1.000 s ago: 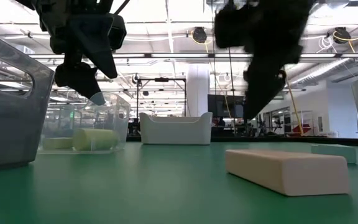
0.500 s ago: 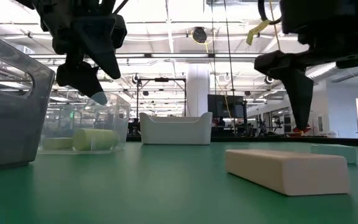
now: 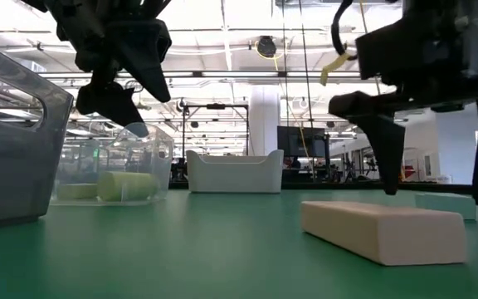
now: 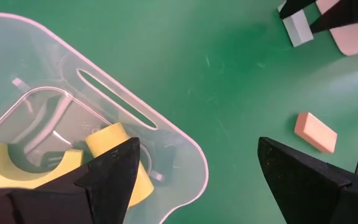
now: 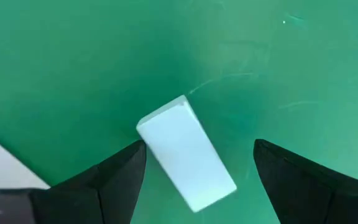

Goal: Sort & place blocks by color
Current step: Put the light blue rectangular block into the top white bin

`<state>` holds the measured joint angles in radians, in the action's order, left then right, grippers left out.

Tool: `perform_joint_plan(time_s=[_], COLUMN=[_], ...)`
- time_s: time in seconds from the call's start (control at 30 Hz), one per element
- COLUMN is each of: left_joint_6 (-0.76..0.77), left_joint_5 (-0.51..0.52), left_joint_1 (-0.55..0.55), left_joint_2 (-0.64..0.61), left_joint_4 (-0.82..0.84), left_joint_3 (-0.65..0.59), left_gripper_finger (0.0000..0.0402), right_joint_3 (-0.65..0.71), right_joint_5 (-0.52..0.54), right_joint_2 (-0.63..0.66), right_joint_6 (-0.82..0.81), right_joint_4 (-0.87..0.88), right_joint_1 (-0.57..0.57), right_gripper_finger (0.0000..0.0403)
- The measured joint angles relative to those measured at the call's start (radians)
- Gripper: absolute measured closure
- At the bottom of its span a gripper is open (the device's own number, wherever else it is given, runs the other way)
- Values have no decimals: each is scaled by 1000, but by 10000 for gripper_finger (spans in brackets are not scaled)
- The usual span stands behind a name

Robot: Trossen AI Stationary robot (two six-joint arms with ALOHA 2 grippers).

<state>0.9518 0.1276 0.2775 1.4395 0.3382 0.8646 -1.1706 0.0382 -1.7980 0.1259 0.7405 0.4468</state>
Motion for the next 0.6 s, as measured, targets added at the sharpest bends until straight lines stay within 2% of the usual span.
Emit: perform_joint_plan(time_s=[0.13, 0.23, 0.53, 0.6], left_joint_6=[12, 17, 15, 15], left_joint_5=[4, 4, 5, 5], left_joint_1=[0, 0, 0, 0], left_joint_2=[0, 0, 0, 0], left_joint_4=[0, 0, 1, 1], left_joint_3=[0, 0, 0, 0], left_gripper_finger=[78, 78, 78, 78], right_joint_3=[2, 2, 3, 3], right_joint_5=[0, 11, 10, 10], right_joint_2=[-22, -24, -24, -24], right_joint_6=[-2, -7, -4, -5], right_joint_4=[-4, -13, -30, -34], right_joint_1=[-10, -10, -3, -4], right_gripper_finger=[122, 145, 282, 293])
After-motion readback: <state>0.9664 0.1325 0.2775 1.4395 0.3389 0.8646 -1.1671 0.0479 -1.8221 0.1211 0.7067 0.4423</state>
